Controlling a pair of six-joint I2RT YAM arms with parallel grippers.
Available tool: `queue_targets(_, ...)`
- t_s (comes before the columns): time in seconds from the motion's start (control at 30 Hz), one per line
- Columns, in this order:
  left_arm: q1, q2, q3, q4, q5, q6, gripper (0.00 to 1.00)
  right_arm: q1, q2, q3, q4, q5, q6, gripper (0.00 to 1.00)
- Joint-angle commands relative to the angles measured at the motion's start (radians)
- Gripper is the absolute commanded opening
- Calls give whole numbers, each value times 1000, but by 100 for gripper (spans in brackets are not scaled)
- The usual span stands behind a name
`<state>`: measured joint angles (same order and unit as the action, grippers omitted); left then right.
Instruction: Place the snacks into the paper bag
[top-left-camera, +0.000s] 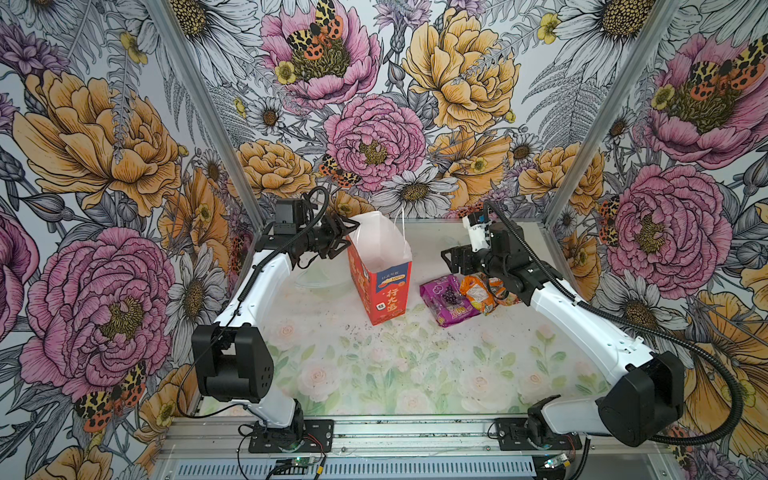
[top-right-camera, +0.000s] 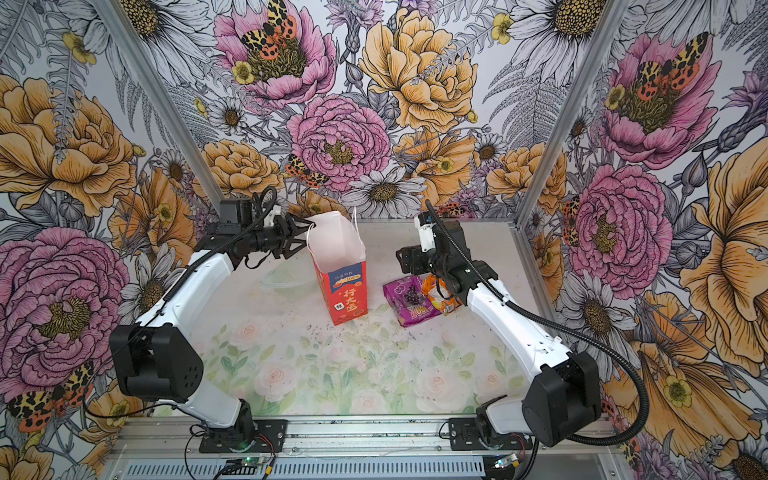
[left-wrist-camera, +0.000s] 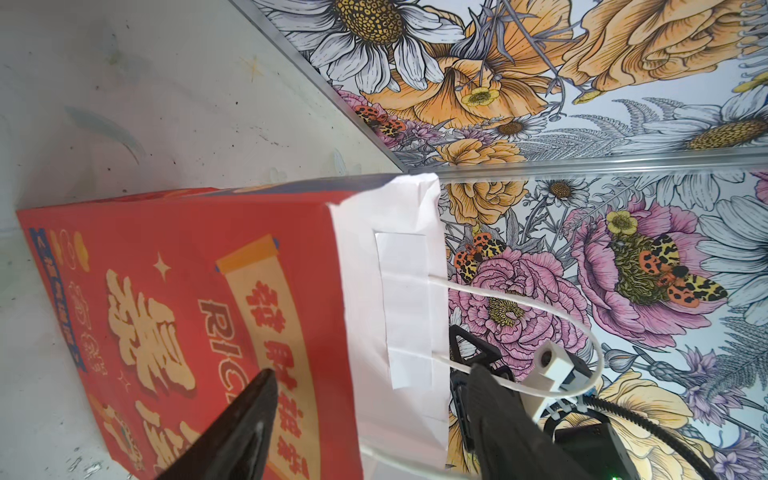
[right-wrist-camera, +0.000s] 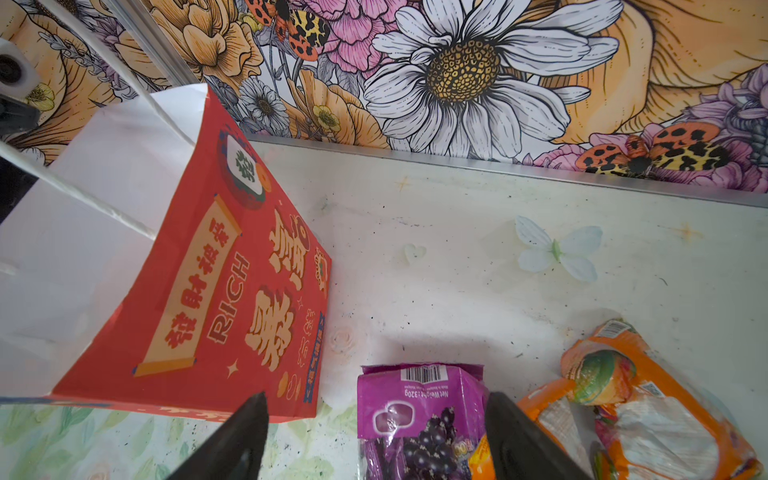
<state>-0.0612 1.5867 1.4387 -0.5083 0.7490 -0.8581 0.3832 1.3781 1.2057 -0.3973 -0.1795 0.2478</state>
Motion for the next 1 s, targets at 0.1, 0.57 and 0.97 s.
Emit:
queue_targets(0.1, 38, -55, -4, 7, -33, 13, 94, 6, 13, 22, -2, -15, 9, 84)
queue_targets(0.57, 154, -295, -160, -96, -322, 63, 99, 7, 31, 60, -170, -60, 11, 92)
queue_targets(0.97, 155, -372, -388, -95, -424, 99, 99, 37, 148, 57, -271, 42, 25, 100)
